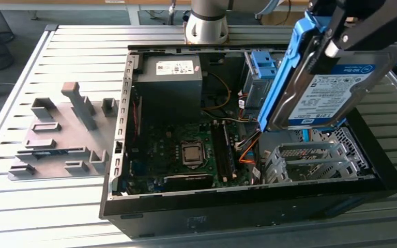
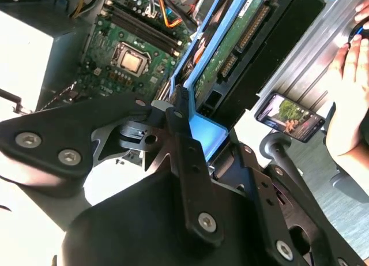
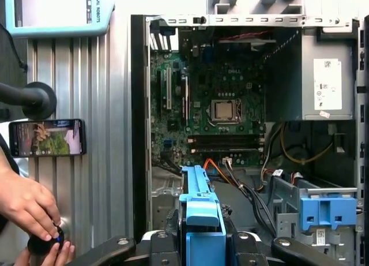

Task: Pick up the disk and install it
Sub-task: 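Insert the disk into the insertion slot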

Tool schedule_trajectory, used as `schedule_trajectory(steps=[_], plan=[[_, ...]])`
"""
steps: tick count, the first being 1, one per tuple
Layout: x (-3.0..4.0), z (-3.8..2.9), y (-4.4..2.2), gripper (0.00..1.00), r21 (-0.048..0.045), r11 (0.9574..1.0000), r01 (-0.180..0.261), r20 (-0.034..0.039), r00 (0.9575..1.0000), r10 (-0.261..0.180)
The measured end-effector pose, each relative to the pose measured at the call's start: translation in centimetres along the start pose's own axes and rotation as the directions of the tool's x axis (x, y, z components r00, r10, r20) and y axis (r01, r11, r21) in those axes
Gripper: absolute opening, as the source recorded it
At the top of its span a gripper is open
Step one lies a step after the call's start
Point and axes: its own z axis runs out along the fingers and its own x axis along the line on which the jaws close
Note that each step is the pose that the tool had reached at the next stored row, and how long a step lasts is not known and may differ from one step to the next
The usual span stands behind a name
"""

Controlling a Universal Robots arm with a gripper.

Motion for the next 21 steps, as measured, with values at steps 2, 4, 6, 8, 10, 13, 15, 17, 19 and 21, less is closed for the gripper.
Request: schedule_trajectory(steps=[2,4,6,8,10,13,15,17,19,21], plan=[[0.11,0.34,-0.48,0.37,0.0,1.0,0.0,0.0003,1.0,0.0],[0.12,0.67,-0.99,0.37,-0.0001,1.0,0.0,0.0003,1.0,0.0],[0.12,1.0,-1.32,0.37,-0.0001,1.0,0.0,0.0004,1.0,0.0],[0.12,1.3,-1.68,0.37,0.0,1.0,0.0,0.0004,1.0,0.0],[0.11,1.6,-2.05,0.37,0.0,1.0,0.0,0.0002,1.0,0.0],[0.11,2.11,-2.57,0.37,0.0,1.0,0.0,0.0003,1.0,0.0],[0.11,2.42,-2.91,0.37,0.0,1.0,0.0,0.0004,1.0,0.0],[0.11,2.73,-3.27,0.37,-0.0001,1.0,0.0,0.0003,1.0,0.0],[0.1,3.06,-3.58,0.37,0.0,1.0,0.0,0.0003,1.0,0.0],[0.12,3.23,-3.66,0.37,0.0,1.0,0.0,0.0005,1.0,0.0]])
